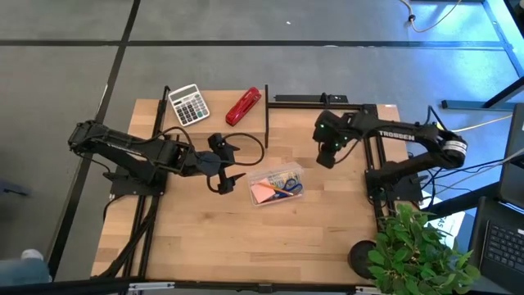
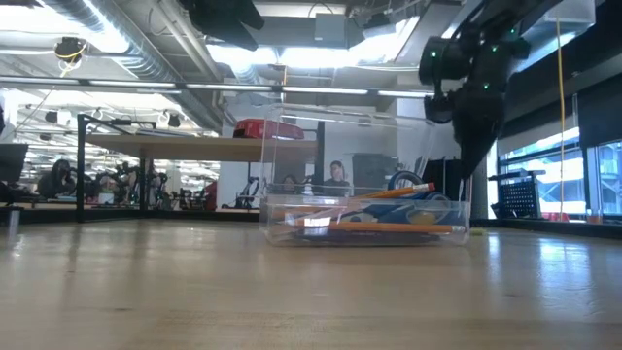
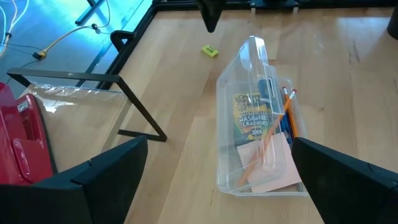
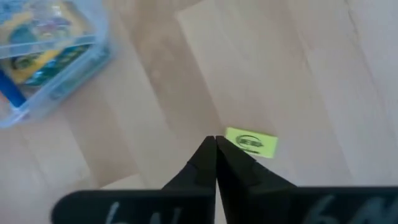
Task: Pack school essentials
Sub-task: Put the yellow eraser into the transparent supply box
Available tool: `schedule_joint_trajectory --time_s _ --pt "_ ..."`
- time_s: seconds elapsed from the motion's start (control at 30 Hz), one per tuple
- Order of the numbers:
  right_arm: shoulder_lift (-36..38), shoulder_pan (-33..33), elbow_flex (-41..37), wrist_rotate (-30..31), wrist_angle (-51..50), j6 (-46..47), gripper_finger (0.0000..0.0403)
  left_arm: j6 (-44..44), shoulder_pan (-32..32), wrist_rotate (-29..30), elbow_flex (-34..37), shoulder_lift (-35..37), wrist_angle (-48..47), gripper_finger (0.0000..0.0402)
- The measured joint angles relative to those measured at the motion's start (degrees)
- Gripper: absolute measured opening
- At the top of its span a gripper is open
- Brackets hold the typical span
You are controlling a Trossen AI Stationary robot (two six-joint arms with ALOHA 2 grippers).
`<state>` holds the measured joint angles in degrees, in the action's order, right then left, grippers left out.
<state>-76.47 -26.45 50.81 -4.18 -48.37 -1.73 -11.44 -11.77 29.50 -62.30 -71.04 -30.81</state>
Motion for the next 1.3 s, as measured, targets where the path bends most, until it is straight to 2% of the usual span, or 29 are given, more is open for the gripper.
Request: schedule_joint_trajectory --time_s 0.07,0.17,0.3,0.37,0.43,0.63,0.7,0.83,1.03,1.17,1.3 --pt "0.40 0.88 0.02 -0.04 0.01 0.53 0.0004 0.00 0.00 0.00 0.00 0.02 -0.02 0.0393" --pt "0.44 1.22 0.02 0.06 -0.10 7.45 0.0008 0.00 0.00 0.00 0.00 0.02 -0.02 0.0393" --pt "0.46 1.18 0.02 2.91 -2.51 26.85 0.0003 0.00 0.00 0.01 0.00 0.01 -0.02 0.0393" --pt "0.46 1.15 0.02 2.75 -4.07 38.85 0.0006 0.00 0.00 0.01 0.00 0.01 0.00 0.0393" --pt "0.46 1.15 0.02 2.54 -4.35 46.10 0.0012 0.00 0.01 0.00 0.00 0.02 -0.02 0.0393" --pt "0.46 1.15 0.02 -8.18 -3.86 62.02 0.0024 2.50 0.02 -0.56 0.00 0.00 0.00 0.0393" --pt "0.46 1.26 0.04 -8.68 -3.81 68.01 0.0025 5.82 0.02 -2.00 0.00 0.00 0.00 0.0393" --pt "0.46 2.11 0.04 -3.53 -3.84 76.10 0.0025 10.34 0.88 -3.52 0.00 0.01 -0.11 0.0393" --pt "0.46 4.23 0.04 3.31 -3.90 87.42 0.0025 12.37 2.35 -3.52 0.00 0.02 -0.13 0.0393" --pt "0.46 5.08 0.04 6.30 -3.99 93.80 0.0025 17.19 2.98 -3.54 0.00 -0.23 0.04 0.0393" --pt "0.46 5.15 0.09 7.57 -3.93 98.52 0.0025 18.01 3.55 -3.57 0.02 -0.49 0.04 0.0393"
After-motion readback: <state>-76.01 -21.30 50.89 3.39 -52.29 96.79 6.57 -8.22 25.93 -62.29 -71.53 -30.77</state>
